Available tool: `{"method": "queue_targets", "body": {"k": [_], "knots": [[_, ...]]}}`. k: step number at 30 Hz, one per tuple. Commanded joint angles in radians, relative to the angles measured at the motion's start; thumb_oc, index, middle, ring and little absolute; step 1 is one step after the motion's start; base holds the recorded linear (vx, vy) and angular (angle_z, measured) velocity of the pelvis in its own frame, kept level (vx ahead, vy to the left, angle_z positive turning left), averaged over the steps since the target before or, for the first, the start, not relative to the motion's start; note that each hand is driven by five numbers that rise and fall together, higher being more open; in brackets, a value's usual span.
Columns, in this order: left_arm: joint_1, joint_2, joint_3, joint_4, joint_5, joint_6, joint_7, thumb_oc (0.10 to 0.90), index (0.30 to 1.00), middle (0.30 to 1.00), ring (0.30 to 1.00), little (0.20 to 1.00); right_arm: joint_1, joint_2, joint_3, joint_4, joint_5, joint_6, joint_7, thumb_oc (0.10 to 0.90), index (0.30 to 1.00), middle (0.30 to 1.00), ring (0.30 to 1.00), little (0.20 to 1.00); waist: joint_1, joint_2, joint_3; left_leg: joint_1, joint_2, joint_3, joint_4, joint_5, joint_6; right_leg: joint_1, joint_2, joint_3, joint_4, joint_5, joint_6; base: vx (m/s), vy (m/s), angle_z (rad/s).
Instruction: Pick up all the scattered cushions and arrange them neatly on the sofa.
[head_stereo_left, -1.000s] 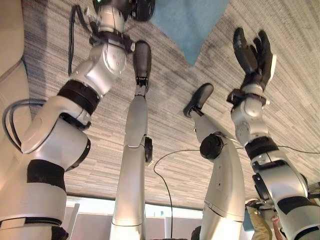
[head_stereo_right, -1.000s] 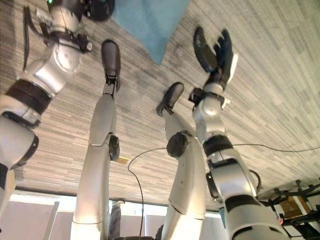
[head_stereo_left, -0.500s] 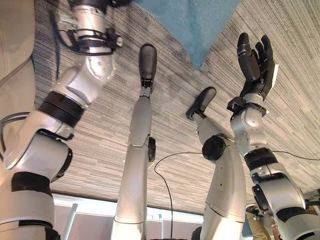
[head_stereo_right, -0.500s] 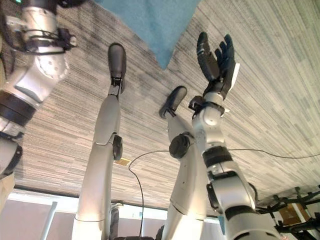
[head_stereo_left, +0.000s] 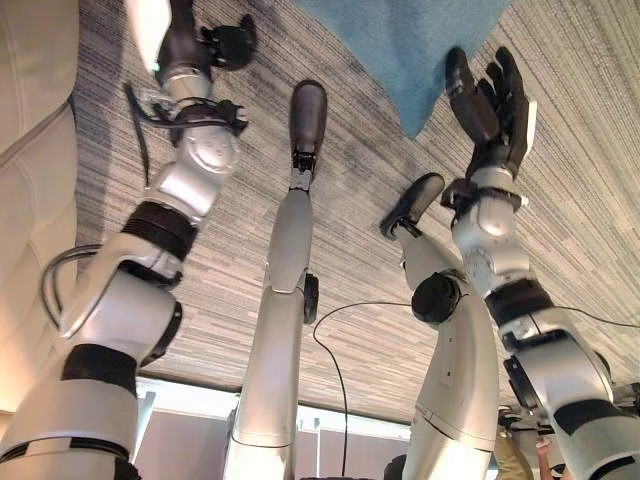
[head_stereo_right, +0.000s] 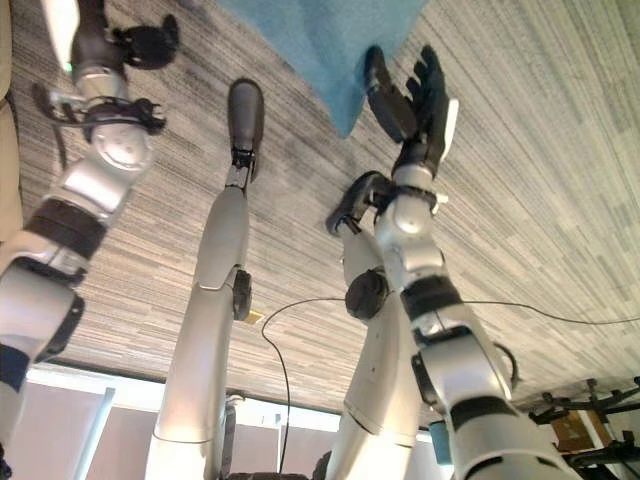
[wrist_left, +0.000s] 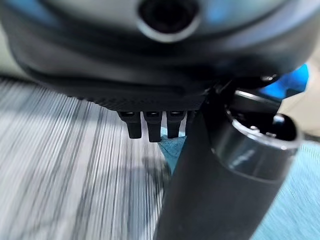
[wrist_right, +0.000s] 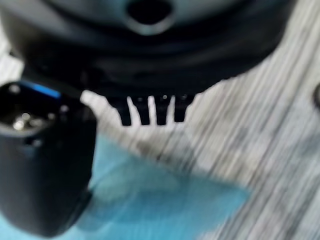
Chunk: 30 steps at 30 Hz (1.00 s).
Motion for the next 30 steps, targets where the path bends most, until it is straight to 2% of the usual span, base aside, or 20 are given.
{"method": "queue_targets", "body": {"k": [1, 2, 3, 10, 11, 12, 13, 14, 15, 16, 17, 19, 20, 21, 23, 26, 30], "knots": [[-0.103, -0.023, -0.017, 0.020, -0.046, -0.080, -0.051, 0.800, 0.900, 0.900, 0.900, 0.900, -0.019, 0.032, 0.048, 0.014, 0.047, -0.024, 0.021, 0.800, 0.900, 0.900, 0.900, 0.900, 0.013, -0.003, -0.021, 0.042, 0.071, 0.011, 0.176, -0.268, -0.078, 0.041, -0.048, 0.167, -0.073, 0.083, 0.150, 0.01, 0.042, 0.04], [-0.107, -0.024, -0.017, 0.025, -0.048, -0.082, -0.052, 0.800, 0.900, 0.900, 0.900, 0.900, -0.023, 0.032, 0.048, 0.019, 0.049, -0.025, 0.023, 0.800, 0.900, 0.900, 0.900, 0.900, 0.012, -0.003, -0.021, 0.042, 0.070, 0.012, 0.175, -0.268, -0.078, 0.040, -0.049, 0.167, -0.072, 0.082, 0.150, 0.02, 0.055, 0.04], [-0.141, -0.067, -0.034, 0.057, -0.075, -0.092, -0.074, 0.800, 0.900, 0.900, 0.900, 0.900, -0.084, 0.048, 0.079, 0.058, 0.064, -0.018, 0.039, 0.800, 0.900, 0.900, 0.900, 0.900, 0.015, -0.002, -0.021, 0.042, 0.068, 0.016, 0.173, -0.265, -0.079, 0.039, -0.052, 0.172, -0.066, 0.077, 0.151, 0.02, 0.054, 0.02], [-0.267, -0.093, -0.106, 0.125, -0.093, -0.108, -0.131, 0.800, 0.900, 0.900, 0.900, 0.900, -0.214, 0.072, 0.143, 0.160, 0.165, -0.017, 0.131, 0.800, 0.900, 0.900, 0.900, 0.900, 0.008, -0.013, -0.021, 0.042, 0.070, 0.019, 0.172, -0.261, -0.085, 0.032, -0.060, 0.181, -0.052, 0.067, 0.149, 0.01, 0.022, 0.01], [-0.283, -0.096, -0.114, 0.123, -0.101, -0.117, -0.141, 0.800, 0.900, 0.900, 0.900, 0.900, -0.224, 0.077, 0.150, 0.168, 0.187, -0.019, 0.146, 0.458, 0.387, 0.387, 0.387, 0.387, 0.005, -0.016, -0.021, 0.042, 0.071, 0.020, 0.170, -0.262, -0.085, 0.030, -0.062, 0.182, -0.050, 0.066, 0.150, 0.00, 0.034, 0.01], [-0.296, -0.117, -0.130, 0.117, -0.138, -0.136, -0.174, 0.696, 0.745, 0.745, 0.745, 0.745, -0.228, 0.100, 0.153, 0.158, 0.245, -0.040, 0.170, 0.400, 0.300, 0.300, 0.300, 0.300, -0.004, -0.020, -0.021, 0.042, 0.072, 0.021, 0.172, -0.260, -0.087, 0.028, -0.062, 0.184, -0.047, 0.066, 0.150, 0.00, 0.000, 0.00], [-0.297, -0.116, -0.132, 0.120, -0.140, -0.138, -0.176, 0.696, 0.745, 0.745, 0.745, 0.745, -0.228, 0.100, 0.153, 0.159, 0.248, -0.042, 0.172, 0.400, 0.300, 0.300, 0.300, 0.300, -0.004, -0.021, -0.021, 0.042, 0.072, 0.021, 0.173, -0.261, -0.088, 0.028, -0.062, 0.184, -0.047, 0.066, 0.150, 0.00, 0.032, 0.00], [-0.296, -0.132, -0.126, 0.126, -0.172, -0.143, -0.191, 0.400, 0.300, 0.300, 0.300, 0.300, -0.238, 0.112, 0.123, 0.165, 0.314, -0.055, 0.179, 0.400, 0.300, 0.300, 0.300, 0.300, -0.006, -0.022, -0.021, 0.042, 0.073, 0.022, 0.176, -0.262, -0.088, 0.028, -0.061, 0.186, -0.045, 0.065, 0.149, 0.00, 0.000, 0.00], [-0.296, -0.132, -0.126, 0.127, -0.172, -0.143, -0.191, 0.400, 0.300, 0.300, 0.300, 0.300, -0.238, 0.112, 0.123, 0.166, 0.315, -0.055, 0.180, 0.400, 0.300, 0.300, 0.300, 0.300, -0.006, -0.022, -0.021, 0.042, 0.073, 0.022, 0.176, -0.262, -0.088, 0.028, -0.061, 0.186, -0.045, 0.065, 0.149, 0.00, 0.000, 0.00], [-0.283, -0.166, -0.099, 0.114, -0.237, -0.158, -0.202, 0.400, 0.300, 0.300, 0.300, 0.300, -0.250, 0.129, 0.084, 0.165, 0.388, -0.074, 0.185, 0.400, 0.300, 0.300, 0.300, 0.300, -0.010, -0.020, -0.021, 0.042, 0.072, 0.024, 0.180, -0.265, -0.088, 0.030, -0.062, 0.184, -0.046, 0.064, 0.149, -0.01, 0.044, 0.00], [-0.267, -0.244, -0.089, 0.127, -0.272, -0.157, -0.228, 0.400, 0.300, 0.300, 0.300, 0.300, -0.280, 0.181, 0.051, 0.187, 0.466, -0.097, 0.181, 0.400, 0.300, 0.300, 0.300, 0.300, -0.009, -0.017, -0.021, 0.042, 0.075, 0.026, 0.190, -0.270, -0.088, 0.033, -0.062, 0.179, -0.047, 0.058, 0.147, -0.01, 0.062, 0.00], [-0.247, -0.307, -0.087, 0.126, -0.294, -0.155, -0.250, 0.400, 0.300, 0.300, 0.300, 0.300, -0.300, 0.214, 0.032, 0.188, 0.509, -0.102, 0.187, 0.400, 0.300, 0.300, 0.300, 0.300, -0.009, -0.015, -0.021, 0.042, 0.076, 0.028, 0.200, -0.276, -0.087, 0.038, -0.056, 0.172, -0.049, 0.054, 0.146, -0.01, 0.057, 0.00], [-0.230, -0.283, -0.078, 0.107, -0.274, -0.157, -0.292, 0.400, 0.300, 0.300, 0.300, 0.300, -0.289, 0.081, -0.026, 0.273, 0.630, -0.013, 0.336, 0.400, 0.300, 0.300, 0.300, 0.300, -0.012, -0.015, -0.021, 0.042, 0.079, 0.028, 0.208, -0.280, -0.087, 0.040, -0.056, 0.174, -0.047, 0.052, 0.149, -0.01, 0.073, -0.01], [-0.186, -0.340, -0.085, 0.126, -0.274, -0.154, -0.308, 0.400, 0.300, 0.300, 0.300, 0.300, -0.213, 0.135, -0.001, 0.273, 0.591, -0.096, 0.334, 0.400, 0.300, 0.300, 0.300, 0.300, -0.019, -0.012, -0.021, 0.042, 0.084, 0.032, 0.207, -0.276, -0.085, 0.040, -0.056, 0.175, -0.049, 0.058, 0.150, -0.02, 0.093, 0.02], [-0.158, -0.398, -0.089, 0.125, -0.207, -0.151, -0.290, 0.400, 0.300, 0.300, 0.300, 0.300, -0.118, 0.205, -0.026, 0.262, 0.540, -0.134, 0.320, 0.400, 0.300, 0.300, 0.300, 0.300, -0.030, -0.003, -0.021, 0.042, 0.089, 0.034, 0.227, -0.278, -0.085, 0.051, -0.044, 0.170, -0.051, 0.066, 0.149, -0.04, 0.114, 0.00], [-0.165, -0.419, -0.098, 0.116, -0.175, -0.173, -0.290, 0.400, 0.300, 0.300, 0.300, 0.300, -0.111, 0.238, -0.033, 0.290, 0.521, -0.134, 0.319, 0.400, 0.300, 0.300, 0.300, 0.300, -0.034, 0.015, -0.022, 0.042, 0.094, 0.041, 0.246, -0.280, -0.084, 0.069, -0.034, 0.159, -0.061, 0.077, 0.147, -0.02, 0.078, -0.09], [-0.146, -0.402, -0.109, 0.070, -0.120, -0.188, -0.288, 0.400, 0.300, 0.300, 0.300, 0.300, -0.084, 0.225, -0.047, 0.304, 0.505, -0.129, 0.347, 0.400, 0.300, 0.300, 0.300, 0.300, -0.031, 0.032, -0.048, 0.073, 0.097, 0.044, 0.247, -0.281, -0.085, 0.127, -0.022, 0.131, -0.105, 0.101, 0.145, -0.05, 0.042, -0.08]]}}
